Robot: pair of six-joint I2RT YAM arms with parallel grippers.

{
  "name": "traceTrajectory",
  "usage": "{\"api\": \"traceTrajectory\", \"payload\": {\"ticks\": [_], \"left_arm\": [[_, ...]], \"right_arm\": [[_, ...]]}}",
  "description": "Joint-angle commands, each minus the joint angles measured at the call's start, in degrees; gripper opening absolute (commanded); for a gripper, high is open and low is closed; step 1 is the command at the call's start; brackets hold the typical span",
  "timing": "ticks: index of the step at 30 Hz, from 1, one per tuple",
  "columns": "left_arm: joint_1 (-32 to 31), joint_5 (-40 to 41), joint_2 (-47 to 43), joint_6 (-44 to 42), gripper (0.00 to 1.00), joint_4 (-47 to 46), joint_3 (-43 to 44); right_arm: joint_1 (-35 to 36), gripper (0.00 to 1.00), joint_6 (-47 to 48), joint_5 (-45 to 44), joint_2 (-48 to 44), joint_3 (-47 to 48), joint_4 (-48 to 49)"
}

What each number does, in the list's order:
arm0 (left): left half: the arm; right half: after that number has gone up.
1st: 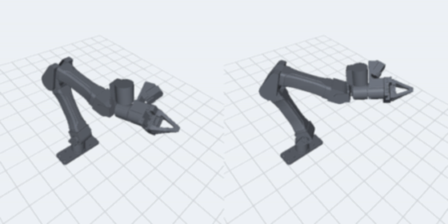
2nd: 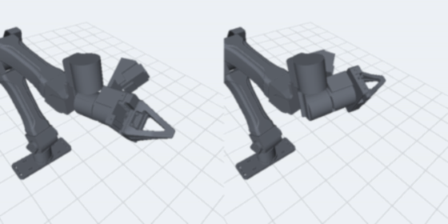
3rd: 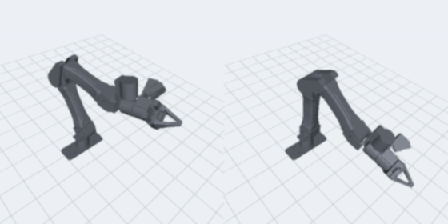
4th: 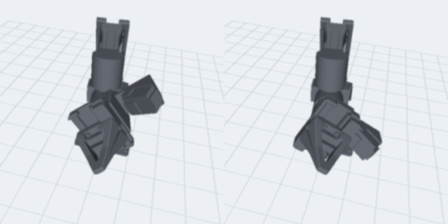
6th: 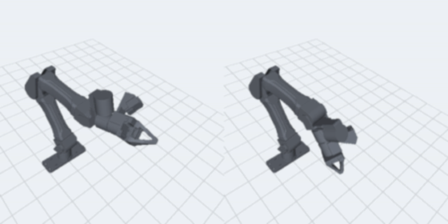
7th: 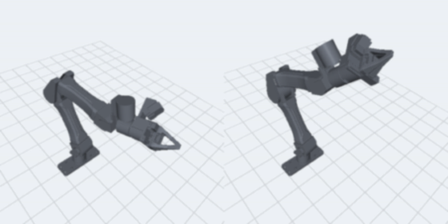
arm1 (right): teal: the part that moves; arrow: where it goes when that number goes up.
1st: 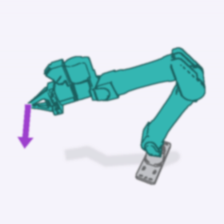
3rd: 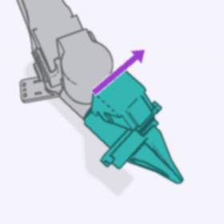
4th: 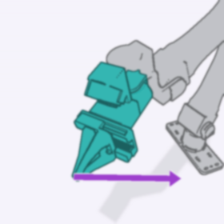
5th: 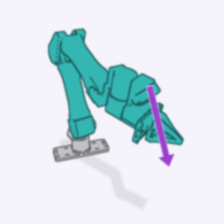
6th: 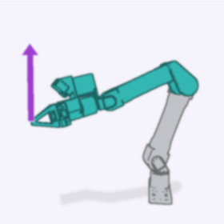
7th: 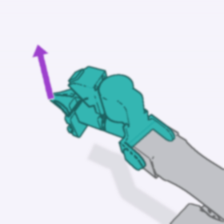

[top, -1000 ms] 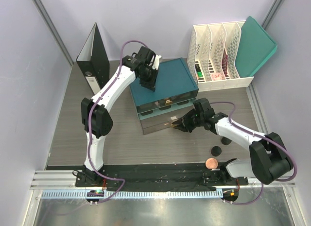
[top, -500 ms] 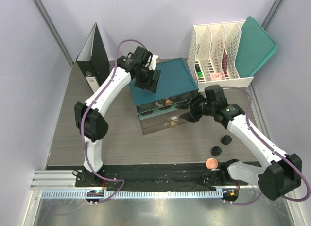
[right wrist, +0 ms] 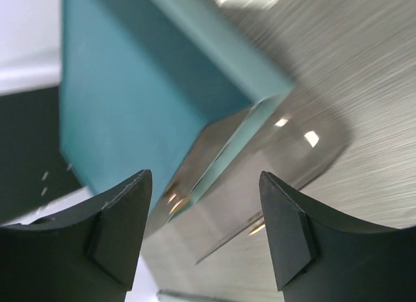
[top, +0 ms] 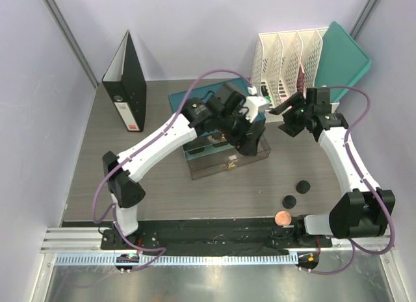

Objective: Organize the makeup

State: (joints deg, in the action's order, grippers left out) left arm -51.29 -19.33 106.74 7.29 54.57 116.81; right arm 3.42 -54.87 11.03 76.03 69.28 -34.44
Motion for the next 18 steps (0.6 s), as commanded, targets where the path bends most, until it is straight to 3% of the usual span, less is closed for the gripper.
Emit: {"api": "traceTrajectory", "payload": {"ticks": [1, 7, 12, 18], "left_arm": [[-5.13, -7.47, 3.20, -2.01, 0.85, -2.45, 0.78], [-12.33, -5.02, 8.39, -2.90, 0.88, -2.36, 1.13], [-14.80, -5.45, 14.37, -2.89, 0.89, -3.94, 1.57], [-16.65, -5.36, 19.90, -2.28, 0.89, -8.58, 2.71]], "right_arm": [[-7.70, 0.73, 7.49, -1.45, 0.78, 1.39, -0.98], [-16.86, 0.74, 13.37, -1.36, 1.49, -3.18, -0.63], [-23.62, 0.75, 17.86, -2.32, 1.23, -7.04, -0.55], [-26.80, 0.81, 20.85, -3.38, 0.79, -10.65, 0.16]]}}
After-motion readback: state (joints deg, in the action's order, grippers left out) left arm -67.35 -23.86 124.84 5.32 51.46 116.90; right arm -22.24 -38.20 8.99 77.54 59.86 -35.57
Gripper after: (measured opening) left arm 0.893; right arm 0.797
